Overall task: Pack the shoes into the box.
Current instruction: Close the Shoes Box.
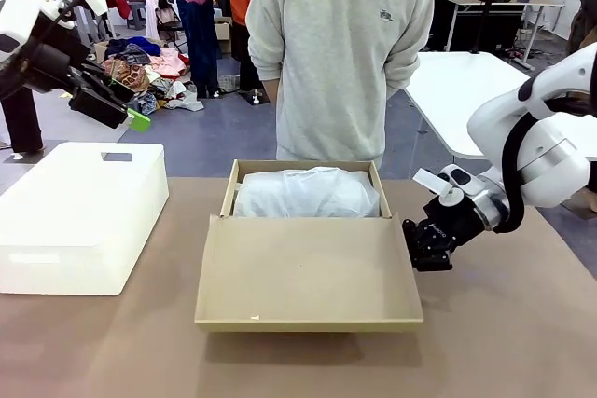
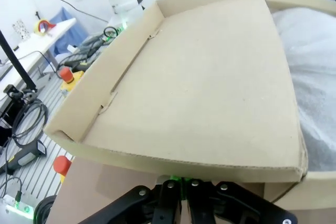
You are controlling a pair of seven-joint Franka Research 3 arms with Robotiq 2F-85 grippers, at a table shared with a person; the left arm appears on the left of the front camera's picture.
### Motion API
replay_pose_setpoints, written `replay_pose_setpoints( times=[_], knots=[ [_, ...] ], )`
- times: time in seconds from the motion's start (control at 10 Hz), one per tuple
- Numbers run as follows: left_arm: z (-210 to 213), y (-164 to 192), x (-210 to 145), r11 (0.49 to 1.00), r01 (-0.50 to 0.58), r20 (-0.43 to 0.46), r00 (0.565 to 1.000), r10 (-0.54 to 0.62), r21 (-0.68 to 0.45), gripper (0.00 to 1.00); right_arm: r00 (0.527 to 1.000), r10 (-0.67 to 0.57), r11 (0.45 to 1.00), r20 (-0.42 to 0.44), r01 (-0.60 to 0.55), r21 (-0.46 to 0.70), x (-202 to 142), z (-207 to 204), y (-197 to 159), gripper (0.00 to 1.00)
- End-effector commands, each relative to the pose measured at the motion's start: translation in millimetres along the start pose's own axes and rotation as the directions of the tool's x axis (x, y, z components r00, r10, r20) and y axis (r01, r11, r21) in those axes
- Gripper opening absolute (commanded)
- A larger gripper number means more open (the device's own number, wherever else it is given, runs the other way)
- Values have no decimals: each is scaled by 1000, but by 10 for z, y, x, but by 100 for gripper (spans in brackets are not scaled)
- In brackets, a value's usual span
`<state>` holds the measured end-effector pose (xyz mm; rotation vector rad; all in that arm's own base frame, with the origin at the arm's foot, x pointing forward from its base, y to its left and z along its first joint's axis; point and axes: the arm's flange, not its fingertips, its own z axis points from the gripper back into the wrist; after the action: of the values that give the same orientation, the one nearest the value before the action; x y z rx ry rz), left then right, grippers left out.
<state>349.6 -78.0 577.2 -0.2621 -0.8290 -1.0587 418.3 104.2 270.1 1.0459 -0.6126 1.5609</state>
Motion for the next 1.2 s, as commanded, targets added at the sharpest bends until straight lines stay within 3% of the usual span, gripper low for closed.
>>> replay_pose_setpoints(
  times=[0.0,0.7,1.1],
  knots=[
    [-3,9,-10,1000,12,16,1000,-12,-14,100,996,43,999,83,-42,-17,0,55,124,0],
    [-3,9,-10,1000,12,16,1000,-12,-14,100,954,112,993,277,-94,-78,82,247,148,0],
    [-3,9,-10,1000,12,16,1000,-12,-14,100,938,141,985,316,-101,-138,202,389,52,0]
  ],
)
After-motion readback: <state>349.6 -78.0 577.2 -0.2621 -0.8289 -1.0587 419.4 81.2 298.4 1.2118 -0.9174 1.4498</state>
